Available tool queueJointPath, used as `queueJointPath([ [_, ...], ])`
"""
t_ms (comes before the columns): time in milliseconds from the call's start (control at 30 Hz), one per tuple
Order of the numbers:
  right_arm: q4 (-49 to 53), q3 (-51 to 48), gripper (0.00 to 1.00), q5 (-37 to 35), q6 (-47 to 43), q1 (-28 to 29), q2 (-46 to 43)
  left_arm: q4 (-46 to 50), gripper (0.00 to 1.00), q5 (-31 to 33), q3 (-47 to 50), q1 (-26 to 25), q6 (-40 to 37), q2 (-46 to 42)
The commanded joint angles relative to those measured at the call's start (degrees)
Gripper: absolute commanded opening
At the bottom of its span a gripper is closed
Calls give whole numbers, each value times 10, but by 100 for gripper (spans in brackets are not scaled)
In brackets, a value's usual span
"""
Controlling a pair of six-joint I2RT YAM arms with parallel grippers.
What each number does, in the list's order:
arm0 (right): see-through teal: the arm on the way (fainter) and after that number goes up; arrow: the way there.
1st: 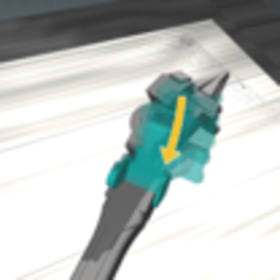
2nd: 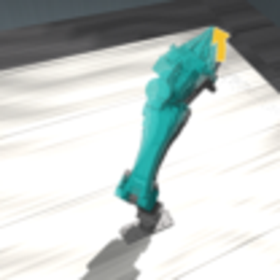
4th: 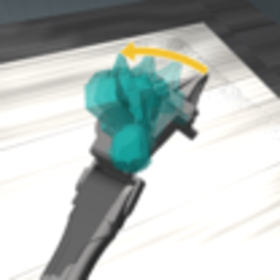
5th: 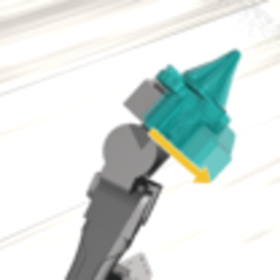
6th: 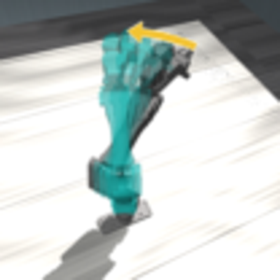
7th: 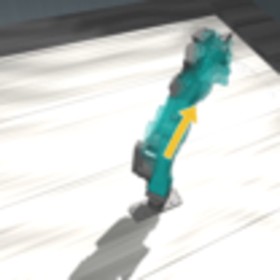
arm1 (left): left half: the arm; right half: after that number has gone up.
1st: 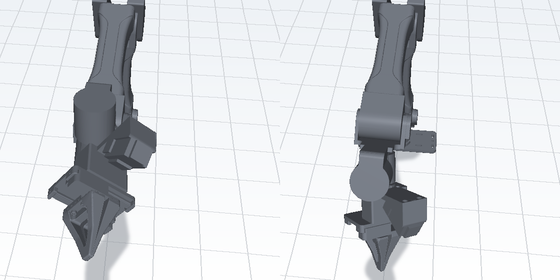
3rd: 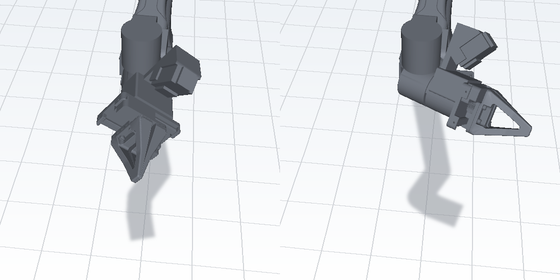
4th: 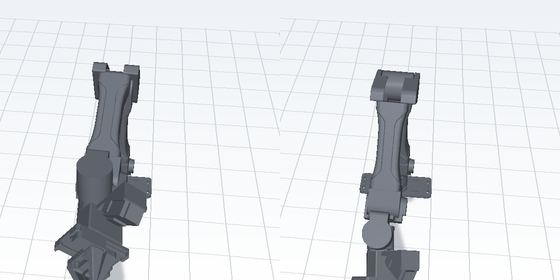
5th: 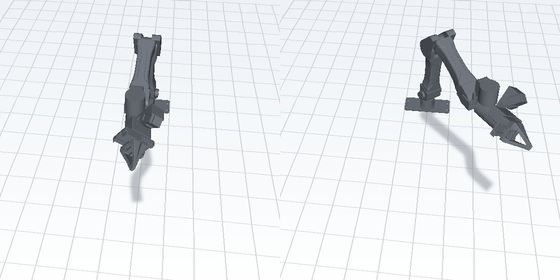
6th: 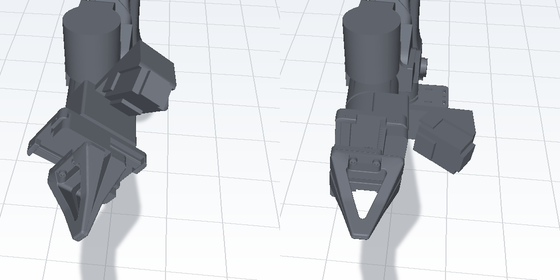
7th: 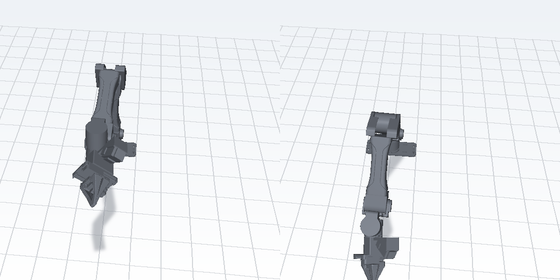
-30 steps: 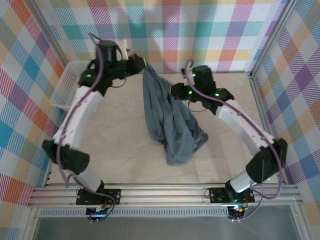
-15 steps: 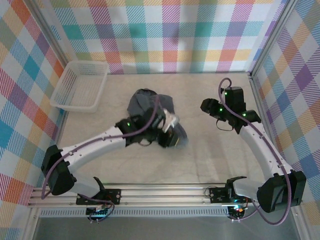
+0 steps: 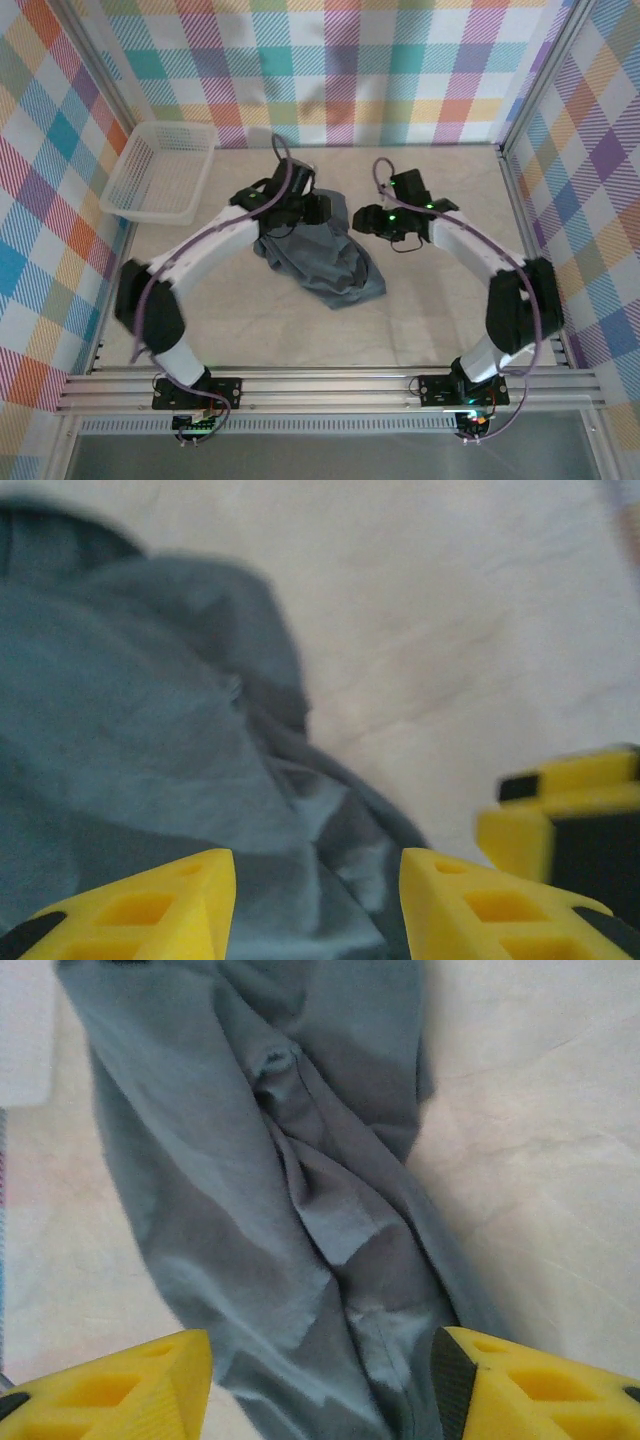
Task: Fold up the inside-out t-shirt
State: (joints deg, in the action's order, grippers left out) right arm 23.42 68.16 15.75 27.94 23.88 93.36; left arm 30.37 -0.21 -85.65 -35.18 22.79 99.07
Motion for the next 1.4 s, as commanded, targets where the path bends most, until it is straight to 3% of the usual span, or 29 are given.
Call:
queueJointPath([
  [0,-49,40,60,17,-30,18,66,37,50,-34,-56,19,32,96],
  [200,-88,103,54,5,-68,45,186,47,44,-39,-102,35,37,192],
  [233,-86,112,48,7,-66,45,203,48,39,-36,-101,38,40,196],
  [267,-86,120,35,9,-63,45,216,49,32,-33,-98,41,42,197],
  [333,-91,122,9,7,-62,45,218,45,4,-32,-83,51,47,188],
  [367,-98,115,0,0,-64,45,207,44,0,-35,-72,57,47,178],
  [400,-108,103,0,-13,-65,45,190,40,0,-36,-57,61,44,164],
  [567,-147,17,0,-51,-40,26,79,22,0,-48,39,87,33,56],
  [767,-192,-131,0,-103,-21,20,-55,12,0,-9,202,111,29,-88],
  [900,-200,-170,0,-68,-38,28,-68,-38,0,-66,275,115,42,-112],
  [933,-190,-161,2,-54,-55,34,-62,-54,0,-87,287,115,46,-115],
  [1000,-145,-115,18,-11,-112,53,-33,-84,0,-123,313,112,56,-120],
  [1067,-72,-57,38,-32,-149,72,2,-79,0,-122,325,107,61,-120],
  [1133,-52,-22,48,-65,-163,87,27,-77,0,-116,341,100,68,-123],
  [1367,-51,93,58,-77,-227,154,137,-94,0,-106,377,86,99,-126],
])
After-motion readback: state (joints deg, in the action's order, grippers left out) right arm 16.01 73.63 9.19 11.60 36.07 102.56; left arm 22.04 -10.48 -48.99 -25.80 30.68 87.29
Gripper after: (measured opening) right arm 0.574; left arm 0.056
